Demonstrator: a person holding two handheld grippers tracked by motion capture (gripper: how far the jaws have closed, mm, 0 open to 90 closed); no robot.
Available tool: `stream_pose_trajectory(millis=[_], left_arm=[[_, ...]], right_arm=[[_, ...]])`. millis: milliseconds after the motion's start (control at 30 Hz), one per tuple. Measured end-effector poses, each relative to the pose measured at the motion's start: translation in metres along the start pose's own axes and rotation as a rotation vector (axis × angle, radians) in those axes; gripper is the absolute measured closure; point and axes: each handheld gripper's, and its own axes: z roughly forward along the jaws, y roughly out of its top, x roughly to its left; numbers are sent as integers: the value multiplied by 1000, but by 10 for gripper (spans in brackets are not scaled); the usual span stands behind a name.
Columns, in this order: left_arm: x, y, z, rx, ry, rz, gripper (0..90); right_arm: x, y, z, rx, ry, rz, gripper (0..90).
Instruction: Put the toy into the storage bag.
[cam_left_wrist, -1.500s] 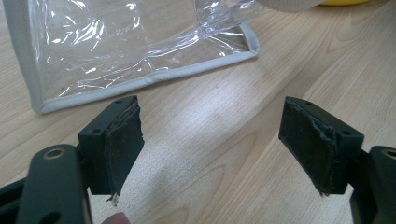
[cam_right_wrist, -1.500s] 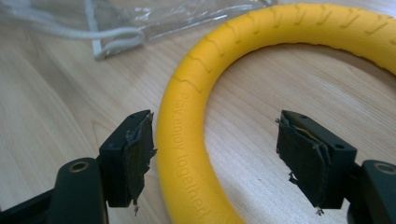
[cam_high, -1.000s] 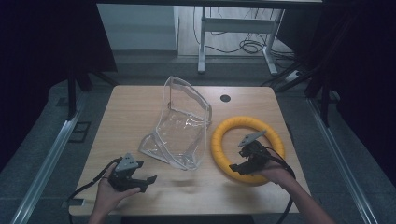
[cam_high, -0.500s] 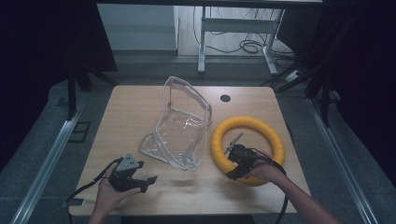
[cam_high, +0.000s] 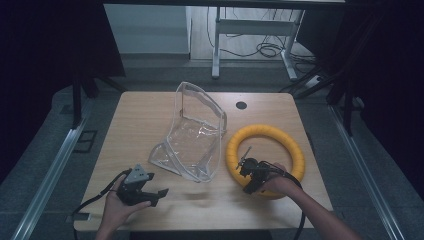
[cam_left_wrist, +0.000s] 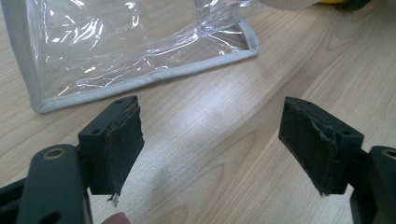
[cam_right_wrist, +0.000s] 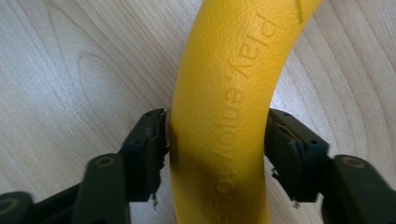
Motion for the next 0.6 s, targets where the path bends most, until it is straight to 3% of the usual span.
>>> stream_pose_trajectory(millis=[333, 600], left_arm=[[0, 0, 0, 0, 2, 0, 215], [0, 0, 0, 0, 3, 0, 215]], right_arm=[[-6, 2, -1, 17, 53, -15, 507], [-14, -6, -22, -59, 96, -7, 511]])
